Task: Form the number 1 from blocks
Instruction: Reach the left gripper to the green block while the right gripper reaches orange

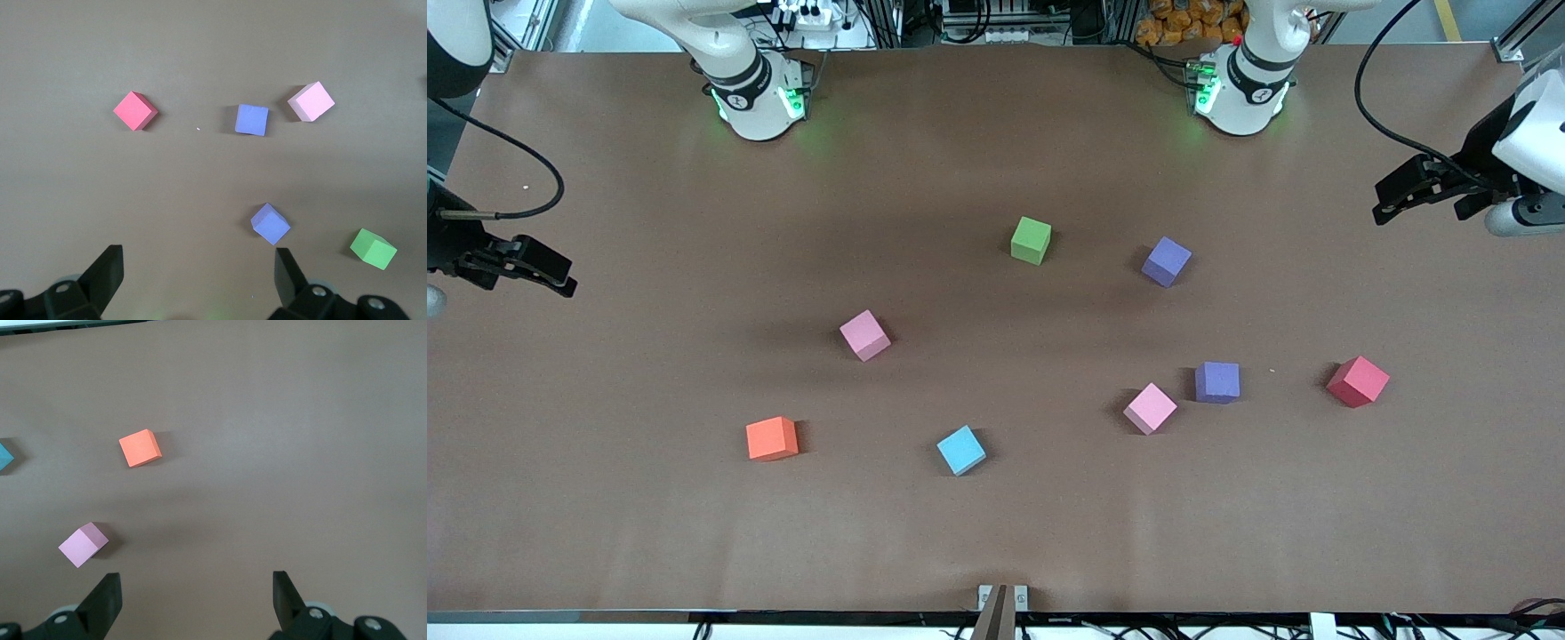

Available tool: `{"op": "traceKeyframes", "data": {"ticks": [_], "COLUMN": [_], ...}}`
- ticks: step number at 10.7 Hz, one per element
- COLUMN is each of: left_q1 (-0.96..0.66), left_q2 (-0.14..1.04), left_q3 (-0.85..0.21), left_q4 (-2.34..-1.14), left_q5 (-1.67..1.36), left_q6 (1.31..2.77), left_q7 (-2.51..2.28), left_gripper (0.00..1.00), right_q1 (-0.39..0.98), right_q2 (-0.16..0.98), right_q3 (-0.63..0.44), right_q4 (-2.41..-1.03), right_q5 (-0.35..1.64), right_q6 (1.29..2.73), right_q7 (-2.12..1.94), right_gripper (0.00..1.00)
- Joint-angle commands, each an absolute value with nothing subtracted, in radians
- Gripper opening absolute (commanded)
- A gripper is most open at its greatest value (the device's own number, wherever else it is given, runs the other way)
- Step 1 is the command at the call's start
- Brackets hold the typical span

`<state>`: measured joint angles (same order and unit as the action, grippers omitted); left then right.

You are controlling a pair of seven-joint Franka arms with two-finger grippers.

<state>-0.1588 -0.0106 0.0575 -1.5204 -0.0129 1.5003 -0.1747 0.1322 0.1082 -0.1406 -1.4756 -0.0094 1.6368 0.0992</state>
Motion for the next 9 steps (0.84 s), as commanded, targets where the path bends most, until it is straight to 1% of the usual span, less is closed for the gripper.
{"op": "traceKeyframes", "data": {"ticks": [1, 4, 5, 6, 7, 9], "left_q1": [-0.155, -0.155, -0.158, -0.170, -0.167, -0.169], "left_q2": [-0.034, -0.025, -0.002, 0.011, 0.011, 0.003], "left_q3": [0.061, 0.055, 0.052, 0.005, -0.029, -0.083], "left_q4": [-1.526, -1.520, -1.523, -1.541, -1.593, -1.742], "left_q5": [-0.031, -0.017, -0.035, -0.043, -0.046, -0.090], "left_q6": [1.485, 1.485, 1.491, 1.496, 1.540, 1.684], "left_q7": [-0.134, -0.126, -0.126, -0.152, -0.172, -0.254], "left_gripper": [1.00, 1.00, 1.00, 1.00, 1.00, 1.00], "right_q1": [0.120, 0.126, 0.133, 0.138, 0.140, 0.140], "right_q2": [0.110, 0.115, 0.123, 0.142, 0.155, 0.205], "right_q3": [-0.133, -0.133, -0.133, -0.133, -0.133, -0.133], "right_q4": [-1.465, -1.470, -1.476, -1.483, -1.492, -1.499], "right_q5": [0.000, 0.002, 0.003, 0.014, 0.015, 0.024], "right_q6": [1.626, 1.626, 1.635, 1.660, 1.693, 1.750], "right_q7": [0.091, 0.101, 0.106, 0.107, 0.109, 0.109], "right_gripper": [1.00, 1.00, 1.00, 1.00, 1.00, 1.00]}}
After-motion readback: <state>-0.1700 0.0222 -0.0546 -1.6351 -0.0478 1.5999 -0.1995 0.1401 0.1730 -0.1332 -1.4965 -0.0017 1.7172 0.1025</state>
